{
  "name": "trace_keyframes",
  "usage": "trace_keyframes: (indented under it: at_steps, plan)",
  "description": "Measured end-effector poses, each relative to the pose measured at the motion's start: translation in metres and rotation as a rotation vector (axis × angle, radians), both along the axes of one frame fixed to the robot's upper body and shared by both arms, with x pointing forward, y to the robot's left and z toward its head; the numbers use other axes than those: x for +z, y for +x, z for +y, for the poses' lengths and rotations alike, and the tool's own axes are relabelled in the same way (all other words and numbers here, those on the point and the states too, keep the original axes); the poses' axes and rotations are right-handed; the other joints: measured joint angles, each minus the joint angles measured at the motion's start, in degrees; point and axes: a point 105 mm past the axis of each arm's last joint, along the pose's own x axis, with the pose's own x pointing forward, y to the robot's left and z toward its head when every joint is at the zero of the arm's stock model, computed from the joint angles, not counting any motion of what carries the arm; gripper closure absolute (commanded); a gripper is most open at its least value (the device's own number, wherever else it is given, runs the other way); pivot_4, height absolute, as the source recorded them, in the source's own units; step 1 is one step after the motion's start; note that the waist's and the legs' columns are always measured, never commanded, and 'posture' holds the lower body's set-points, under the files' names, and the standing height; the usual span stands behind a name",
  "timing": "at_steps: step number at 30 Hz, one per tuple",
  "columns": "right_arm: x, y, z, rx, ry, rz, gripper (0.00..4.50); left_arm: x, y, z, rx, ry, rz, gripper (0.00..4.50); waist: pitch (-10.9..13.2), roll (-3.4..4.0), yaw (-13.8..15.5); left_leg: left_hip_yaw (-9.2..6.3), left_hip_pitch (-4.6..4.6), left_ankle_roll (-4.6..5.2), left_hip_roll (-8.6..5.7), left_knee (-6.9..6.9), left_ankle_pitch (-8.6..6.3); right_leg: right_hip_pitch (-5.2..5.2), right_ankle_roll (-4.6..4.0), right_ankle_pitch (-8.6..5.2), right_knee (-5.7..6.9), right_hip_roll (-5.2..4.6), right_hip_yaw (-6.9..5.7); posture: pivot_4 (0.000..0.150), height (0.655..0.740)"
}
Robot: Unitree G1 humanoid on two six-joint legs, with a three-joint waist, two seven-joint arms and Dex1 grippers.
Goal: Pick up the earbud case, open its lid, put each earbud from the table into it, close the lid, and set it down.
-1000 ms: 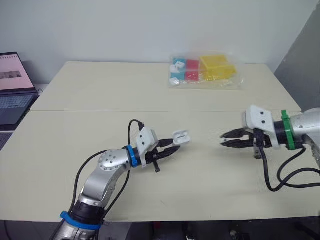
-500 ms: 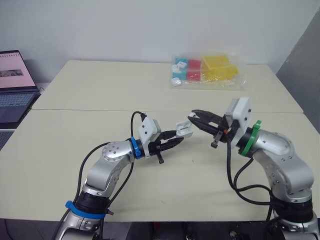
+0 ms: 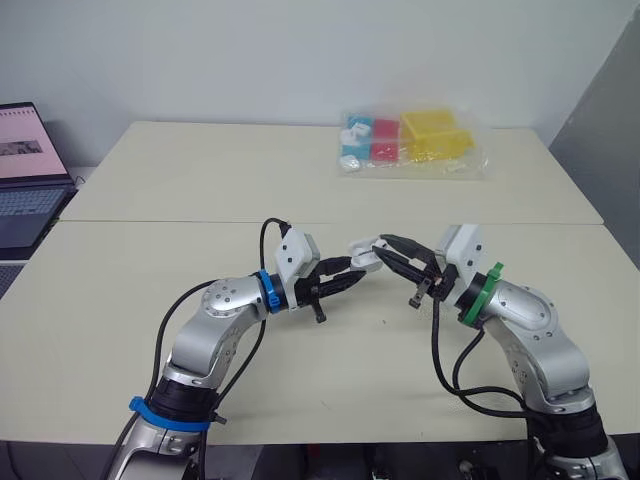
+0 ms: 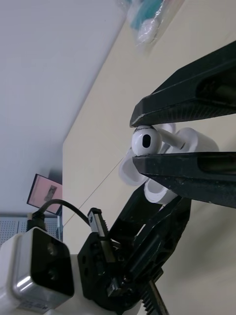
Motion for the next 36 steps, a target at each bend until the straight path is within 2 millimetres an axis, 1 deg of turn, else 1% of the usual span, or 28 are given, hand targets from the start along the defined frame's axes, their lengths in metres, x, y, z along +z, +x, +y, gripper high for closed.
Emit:
trace_keyframes:
  at_steps: [6,16,25,29,33,36]
  plan:
    - [-0.005,0.001,0.003,0.004,0.015,0.005,4.1,0.0,0.0,0.0,-0.002,0.0,0.005,3.73,0.0,0.0,0.0,0.0,0.0,0.0,0.0,0.0,0.0,0.0,0.0,0.0,0.01,0.0,0.0,0.15,0.74]
    - [-0.01,0.002,0.002,0.006,-0.002,0.022,4.1,-0.001,-0.001,0.0,-0.007,-0.002,0.02,3.73,0.0,0.0,0.0,0.0,-0.01,0.0,0.0,0.0,0.0,0.0,0.0,0.0,0.0,0.0,0.0,0.15,0.74]
    - [-0.017,-0.001,-0.001,0.007,-0.034,0.073,0.86,0.0,0.0,0.002,0.001,-0.006,0.017,3.73,0.0,0.0,0.0,0.0,-0.01,0.0,0.0,0.0,0.0,0.0,0.0,0.0,-0.01,0.0,0.0,0.15,0.74]
    - [-0.008,-0.006,-0.005,0.021,-0.041,0.064,0.85,0.0,0.0,0.002,0.002,-0.006,0.016,3.73,0.0,0.0,0.1,-0.01,-0.03,0.0,0.0,0.0,0.0,0.0,0.0,0.0,-0.03,-0.01,-0.01,0.15,0.74]
    - [0.014,-0.015,-0.024,0.014,-0.052,0.043,0.85,-0.001,0.0,0.003,0.007,-0.006,0.01,3.73,0.0,0.0,0.1,0.0,-0.04,0.0,-0.01,0.0,0.0,0.0,0.0,0.0,-0.06,-0.02,0.0,0.15,0.74]
    - [0.027,-0.023,-0.044,-0.001,-0.068,0.078,0.85,-0.002,-0.001,0.004,0.011,-0.007,0.01,3.73,0.0,-0.01,0.1,-0.01,-0.04,0.0,-0.01,-0.02,0.0,0.01,0.0,0.0,-0.06,-0.02,-0.02,0.15,0.74]
